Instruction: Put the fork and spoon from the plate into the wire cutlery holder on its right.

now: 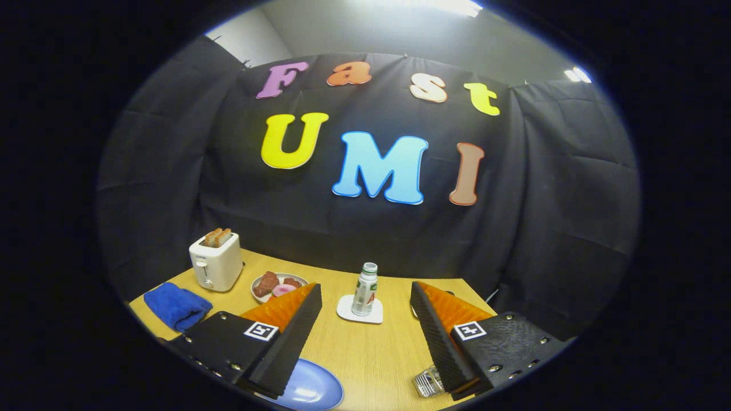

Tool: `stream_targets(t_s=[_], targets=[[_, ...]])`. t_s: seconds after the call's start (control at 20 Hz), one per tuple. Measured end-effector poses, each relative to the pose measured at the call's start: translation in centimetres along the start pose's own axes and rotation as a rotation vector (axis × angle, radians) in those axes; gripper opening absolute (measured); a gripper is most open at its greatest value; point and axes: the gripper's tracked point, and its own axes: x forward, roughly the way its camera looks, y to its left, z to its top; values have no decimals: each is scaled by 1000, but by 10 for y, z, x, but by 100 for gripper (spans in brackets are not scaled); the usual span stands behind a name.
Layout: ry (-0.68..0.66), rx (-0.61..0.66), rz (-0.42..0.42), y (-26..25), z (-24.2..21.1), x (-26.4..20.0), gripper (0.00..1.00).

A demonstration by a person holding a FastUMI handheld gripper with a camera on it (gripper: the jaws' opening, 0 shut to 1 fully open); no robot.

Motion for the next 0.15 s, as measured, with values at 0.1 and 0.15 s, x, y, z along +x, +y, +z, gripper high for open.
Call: stream_targets(t_s=[0.1,0.15], targets=[[-36,13,29,16,3,3,96],[-40,21,36,23,1,2,96]])
